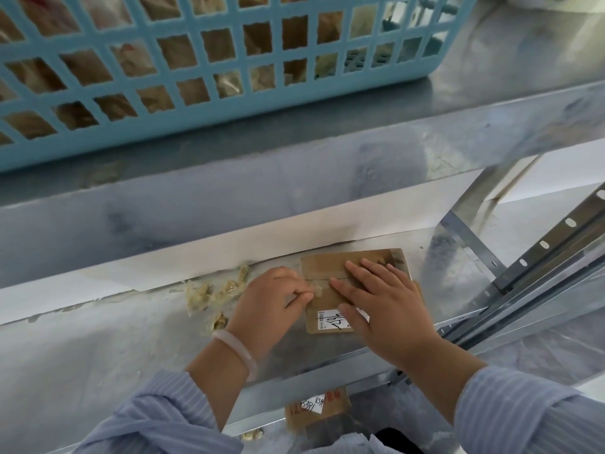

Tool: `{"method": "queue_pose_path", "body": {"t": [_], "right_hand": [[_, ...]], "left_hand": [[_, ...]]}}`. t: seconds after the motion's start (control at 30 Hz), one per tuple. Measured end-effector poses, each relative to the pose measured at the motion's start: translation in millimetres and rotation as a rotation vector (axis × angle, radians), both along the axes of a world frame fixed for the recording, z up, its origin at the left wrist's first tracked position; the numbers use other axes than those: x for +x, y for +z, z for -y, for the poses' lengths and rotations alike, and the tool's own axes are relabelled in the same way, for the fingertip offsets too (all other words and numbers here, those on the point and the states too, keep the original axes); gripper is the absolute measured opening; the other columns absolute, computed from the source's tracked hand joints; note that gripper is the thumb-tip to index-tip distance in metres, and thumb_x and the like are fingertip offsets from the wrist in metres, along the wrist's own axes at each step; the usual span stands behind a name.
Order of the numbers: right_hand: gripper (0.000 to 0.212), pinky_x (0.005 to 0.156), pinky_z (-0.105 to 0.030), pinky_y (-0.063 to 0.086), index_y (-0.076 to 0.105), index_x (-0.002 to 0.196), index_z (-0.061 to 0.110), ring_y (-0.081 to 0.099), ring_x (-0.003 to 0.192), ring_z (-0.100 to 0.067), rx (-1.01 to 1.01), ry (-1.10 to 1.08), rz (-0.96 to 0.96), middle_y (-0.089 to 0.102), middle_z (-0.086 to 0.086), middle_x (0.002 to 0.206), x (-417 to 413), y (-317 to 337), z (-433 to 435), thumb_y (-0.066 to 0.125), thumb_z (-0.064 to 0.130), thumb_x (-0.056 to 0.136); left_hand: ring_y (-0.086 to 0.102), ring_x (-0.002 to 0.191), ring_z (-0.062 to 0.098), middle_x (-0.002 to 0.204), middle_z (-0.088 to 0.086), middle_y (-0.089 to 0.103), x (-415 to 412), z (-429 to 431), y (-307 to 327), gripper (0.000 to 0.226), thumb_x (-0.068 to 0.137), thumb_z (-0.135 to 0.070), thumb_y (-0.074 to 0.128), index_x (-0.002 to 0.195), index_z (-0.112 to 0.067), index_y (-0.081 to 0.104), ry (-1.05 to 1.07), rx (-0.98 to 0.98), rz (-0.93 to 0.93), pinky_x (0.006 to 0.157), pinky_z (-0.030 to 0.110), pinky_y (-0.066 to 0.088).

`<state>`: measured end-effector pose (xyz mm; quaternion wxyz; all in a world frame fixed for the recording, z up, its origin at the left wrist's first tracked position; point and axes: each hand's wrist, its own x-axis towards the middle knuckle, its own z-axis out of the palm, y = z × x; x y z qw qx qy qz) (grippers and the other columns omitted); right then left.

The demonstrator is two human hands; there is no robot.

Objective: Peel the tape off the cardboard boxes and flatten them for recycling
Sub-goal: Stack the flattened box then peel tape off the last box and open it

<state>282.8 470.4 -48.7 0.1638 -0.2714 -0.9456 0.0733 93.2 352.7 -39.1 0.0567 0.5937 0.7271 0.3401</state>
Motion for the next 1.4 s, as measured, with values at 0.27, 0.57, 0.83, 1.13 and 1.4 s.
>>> {"method": "queue_pose_path", "body": {"t": [0.27,0.57,0.83,1.13,1.4], "right_hand": [[0.022,0.098,-0.039,0.04,0.074,0.098,0.043,0.058,0.108,-0.011,-0.099,-0.008,-0.154,0.067,0.021,0.112,-0.9,5.6,-8.9,0.057,0.048,0.086],[0.028,0.092,-0.031,0.047,0.068,0.113,0.039,0.059,0.097,-0.009,-0.246,-0.094,-0.119,0.069,0.018,0.104,-16.2,17.5,-21.0,0.059,0.044,0.087],[0.031,0.091,-0.036,0.045,0.07,0.113,0.04,0.052,0.094,-0.012,-0.156,-0.035,-0.079,0.058,0.014,0.098,-14.5,9.8,-15.7,0.06,0.044,0.084],[0.034,0.098,-0.041,0.041,0.067,0.112,0.046,0.049,0.112,-0.015,-0.113,0.049,-0.073,0.059,0.016,0.115,-11.0,6.7,-15.2,0.051,0.051,0.083],[0.036,0.104,-0.041,0.038,0.064,0.116,0.047,0.049,0.116,-0.012,-0.104,0.06,-0.029,0.059,0.017,0.116,-11.0,5.6,-16.1,0.049,0.053,0.084]], "left_hand": [[0.067,0.092,0.012,0.096,-0.012,0.069,-7.0,-18.9,-17.7,0.02,0.092,-0.041,0.059,0.107,-0.029,0.064,0.326,-0.279,0.765,0.088,0.044,0.055],[0.07,0.085,0.027,0.104,0.012,0.071,-6.7,-26.0,-11.3,0.027,0.099,-0.029,0.051,0.11,-0.008,0.064,0.379,-0.308,1.221,0.085,0.043,0.057],[0.067,0.088,0.019,0.102,0.01,0.073,-17.5,-19.1,-3.7,0.021,0.095,-0.023,0.059,0.104,-0.008,0.07,0.325,-0.349,1.105,0.078,0.032,0.056],[0.066,0.071,0.014,0.075,0.005,0.071,-36.7,-31.7,8.8,0.01,0.089,-0.016,0.067,0.082,-0.009,0.069,0.247,-0.59,1.027,0.075,0.032,0.059],[0.06,0.067,0.01,0.075,0.004,0.063,-32.7,-30.6,11.0,0.014,0.095,-0.014,0.06,0.083,-0.009,0.063,0.226,-0.679,1.017,0.068,0.029,0.058]]}}
